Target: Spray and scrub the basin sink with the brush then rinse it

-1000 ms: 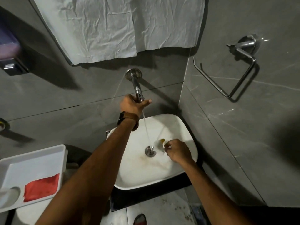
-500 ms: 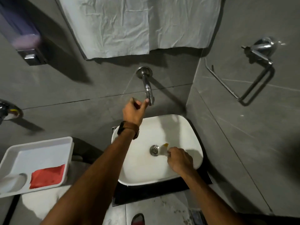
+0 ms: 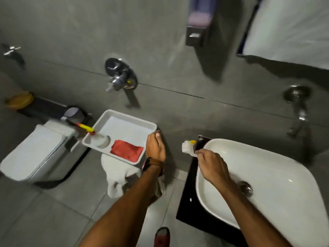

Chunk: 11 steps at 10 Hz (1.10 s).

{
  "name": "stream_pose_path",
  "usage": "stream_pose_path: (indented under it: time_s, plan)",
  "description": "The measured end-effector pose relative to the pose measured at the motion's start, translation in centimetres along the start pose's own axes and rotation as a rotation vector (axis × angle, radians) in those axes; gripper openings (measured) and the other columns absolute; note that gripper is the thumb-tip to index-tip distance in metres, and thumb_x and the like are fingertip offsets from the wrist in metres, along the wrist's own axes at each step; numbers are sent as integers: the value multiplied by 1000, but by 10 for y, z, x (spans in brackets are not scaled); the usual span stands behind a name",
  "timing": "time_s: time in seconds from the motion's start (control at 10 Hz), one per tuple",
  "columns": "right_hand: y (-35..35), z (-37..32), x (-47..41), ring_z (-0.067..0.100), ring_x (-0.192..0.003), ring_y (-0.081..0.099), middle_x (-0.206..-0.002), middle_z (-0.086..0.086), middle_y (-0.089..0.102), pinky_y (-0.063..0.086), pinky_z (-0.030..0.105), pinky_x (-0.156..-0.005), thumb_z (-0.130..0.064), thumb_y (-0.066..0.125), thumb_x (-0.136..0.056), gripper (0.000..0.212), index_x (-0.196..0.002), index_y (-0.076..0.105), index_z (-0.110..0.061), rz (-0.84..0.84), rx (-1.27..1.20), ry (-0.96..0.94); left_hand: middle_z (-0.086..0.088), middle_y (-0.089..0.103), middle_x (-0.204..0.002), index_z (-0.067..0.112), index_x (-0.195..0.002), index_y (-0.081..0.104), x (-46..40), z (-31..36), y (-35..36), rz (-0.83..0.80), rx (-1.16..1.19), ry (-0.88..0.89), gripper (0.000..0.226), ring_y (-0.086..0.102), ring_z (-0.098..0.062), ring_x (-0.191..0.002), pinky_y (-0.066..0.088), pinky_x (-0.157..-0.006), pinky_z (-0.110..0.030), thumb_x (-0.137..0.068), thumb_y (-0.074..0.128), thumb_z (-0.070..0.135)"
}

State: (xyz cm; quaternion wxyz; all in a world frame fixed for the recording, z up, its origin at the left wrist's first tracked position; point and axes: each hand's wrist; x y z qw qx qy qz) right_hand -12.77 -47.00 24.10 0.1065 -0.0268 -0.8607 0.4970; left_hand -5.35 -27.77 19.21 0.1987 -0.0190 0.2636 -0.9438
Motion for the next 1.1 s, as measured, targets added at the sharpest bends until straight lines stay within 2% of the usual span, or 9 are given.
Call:
stream_pose_path:
  time_s: [0.1,0.2,0.3,0.5,0.7,0.9,1.0,1.1]
  plan:
    - [46,-46,-36,36,-114,66,-125,11,73,53,42,-93,-25,43,-104,35,-125,69,-21,-111,22,-151,-20,61,-126,-1,-127,57,-23,-54,-39,77,-12,-93,35,53,-33,-121,37,-106,-34,-104,36,15]
    - [97,-84,-72,35,-120,64,-134,11,68,51,43,-98,-24,44,-103,37,-134,64,-20,-225,99,-258,-20,55,-136,-1,-135,50,-38,-103,-67,152,-36,-196,40,49,-35,-128,35,-109,-37,-105,33,20]
    - [148,-117,-107,37,-124,61,-141,12,61,49,45,-102,-22,43,-102,43,-143,54,-20,-346,178,-300,-18,46,-148,1,-144,41,-52,-149,-84,200,-64,-261,45,42,-32,-137,30,-116,-37,-105,33,22]
    - [239,-169,-174,35,-124,62,-140,9,58,53,48,-100,-20,53,-98,47,-145,49,-18,-448,267,-396,-14,20,-163,2,-153,21,-82,-233,-81,185,-156,-326,53,15,-26,-151,11,-124,-37,-106,27,25]
    - [304,-194,-215,35,-114,65,-128,6,61,56,44,-90,-17,59,-96,58,-151,41,-25,-394,403,-449,-17,2,-164,-1,-154,7,-108,-289,-59,190,-279,-390,59,1,-28,-153,1,-124,-34,-105,27,25]
    - [329,-191,-230,30,-111,68,-123,5,66,57,41,-88,-22,64,-97,65,-155,35,-28,-363,513,-461,-14,-8,-165,3,-155,-3,-107,-312,-40,146,-292,-418,64,-3,-26,-153,2,-124,-33,-103,30,21]
    - [319,-193,-227,30,-110,68,-127,2,62,58,42,-87,-25,65,-97,59,-151,40,-29,-329,489,-445,-14,-9,-165,3,-155,-3,-110,-309,-43,134,-264,-431,66,-3,-26,-153,3,-124,-33,-103,33,22]
    - [306,-192,-218,30,-108,69,-128,2,63,60,42,-83,-28,67,-97,52,-146,48,-26,-221,377,-397,-15,-8,-165,3,-155,-3,-110,-307,-50,125,-264,-466,67,-3,-28,-153,2,-124,-35,-103,33,25]
Point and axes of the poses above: each hand's wrist, its own x-axis away from the middle knuckle, its own y-axis out of the palm, z = x × y
